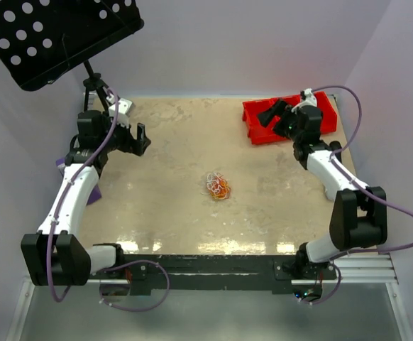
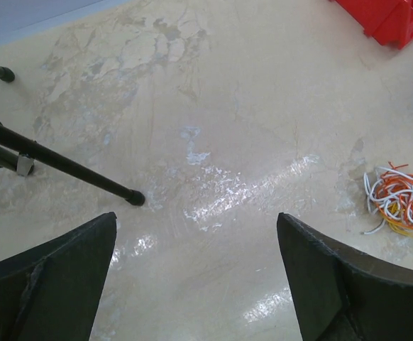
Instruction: Untangle the cables
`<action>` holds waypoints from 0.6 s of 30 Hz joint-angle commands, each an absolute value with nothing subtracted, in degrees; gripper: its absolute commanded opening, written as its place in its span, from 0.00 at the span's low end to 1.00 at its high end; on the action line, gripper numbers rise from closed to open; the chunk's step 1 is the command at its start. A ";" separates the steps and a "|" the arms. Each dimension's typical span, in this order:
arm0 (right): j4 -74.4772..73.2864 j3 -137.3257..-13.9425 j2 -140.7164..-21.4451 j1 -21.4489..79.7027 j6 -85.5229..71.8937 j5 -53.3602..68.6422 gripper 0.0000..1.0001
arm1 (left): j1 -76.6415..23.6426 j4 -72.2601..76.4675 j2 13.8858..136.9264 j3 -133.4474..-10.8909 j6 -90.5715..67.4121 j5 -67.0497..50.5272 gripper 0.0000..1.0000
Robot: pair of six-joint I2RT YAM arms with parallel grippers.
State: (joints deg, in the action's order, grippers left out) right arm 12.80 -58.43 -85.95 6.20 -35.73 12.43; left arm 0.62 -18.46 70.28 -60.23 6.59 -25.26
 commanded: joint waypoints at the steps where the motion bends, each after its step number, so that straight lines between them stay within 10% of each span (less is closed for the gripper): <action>1: 9.52 -65.97 -85.59 13.69 -28.76 -2.41 0.98 | 0.62 -15.03 70.05 -58.27 6.15 -24.78 1.00; 18: 0.09 -94.55 -112.22 25.74 -20.66 -21.96 0.88 | 0.53 -19.77 79.28 -60.47 16.08 -34.27 1.00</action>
State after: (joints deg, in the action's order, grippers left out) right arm 2.04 -87.11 -109.03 22.81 -23.92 -15.57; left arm 0.60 -19.81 79.61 -58.48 13.58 -31.31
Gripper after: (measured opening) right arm 0.888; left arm 0.997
